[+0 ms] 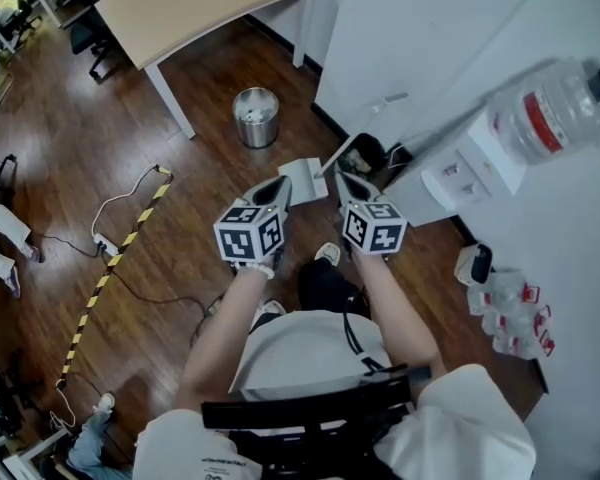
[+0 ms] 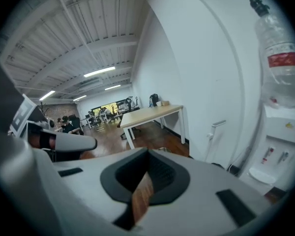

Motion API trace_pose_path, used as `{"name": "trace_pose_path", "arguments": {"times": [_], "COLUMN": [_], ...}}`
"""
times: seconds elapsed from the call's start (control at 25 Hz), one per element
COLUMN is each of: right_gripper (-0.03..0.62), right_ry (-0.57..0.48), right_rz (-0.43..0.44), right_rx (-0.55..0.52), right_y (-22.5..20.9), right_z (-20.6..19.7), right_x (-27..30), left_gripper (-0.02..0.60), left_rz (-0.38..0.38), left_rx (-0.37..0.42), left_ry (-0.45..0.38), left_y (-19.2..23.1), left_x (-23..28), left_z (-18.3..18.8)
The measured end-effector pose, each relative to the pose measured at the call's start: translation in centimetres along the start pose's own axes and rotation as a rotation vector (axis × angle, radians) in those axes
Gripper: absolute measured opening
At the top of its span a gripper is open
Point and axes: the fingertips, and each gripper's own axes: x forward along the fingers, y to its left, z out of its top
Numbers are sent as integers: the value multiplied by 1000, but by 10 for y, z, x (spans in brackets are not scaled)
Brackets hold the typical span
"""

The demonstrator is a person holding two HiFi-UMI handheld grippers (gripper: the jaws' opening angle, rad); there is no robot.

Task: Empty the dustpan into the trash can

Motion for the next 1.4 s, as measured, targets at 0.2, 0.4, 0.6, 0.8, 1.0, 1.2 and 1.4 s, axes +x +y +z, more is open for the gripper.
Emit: {"name": "trace_pose_path", "arguments": {"times": [0.2, 0.4, 0.6, 0.8, 1.0, 1.2, 1.4], "right_gripper": [0, 2, 0, 2, 2, 2, 2], "right_ry": [-29, 17, 35, 54, 58, 56, 55], "right_rz": [27, 80, 84, 95, 125, 147, 169], "right_rx": [5, -39, -10, 5, -8, 0, -1], "right_y": [20, 35, 12, -8, -6, -7, 2], "right_z": [-4, -20, -32, -43, -48, -48, -49], "right_x": [-42, -73, -103, -119, -131, -136, -136], "left_gripper": [-11, -11, -11, -11, -11, -11, -11], "left_rz": [-12, 38, 61, 67, 63, 65, 52], "left_rx": [4, -33, -62, -68, -79, -72, -88], "left_ry": [-42, -69, -65, -47, -48, -56, -60], "left_y": [-33, -40, -64, -91, -107, -115, -118], "left_x": [-34, -50, -46, -36, -34, -33, -35], "left_z": [-18, -29, -44, -63, -70, -70, -69]}}
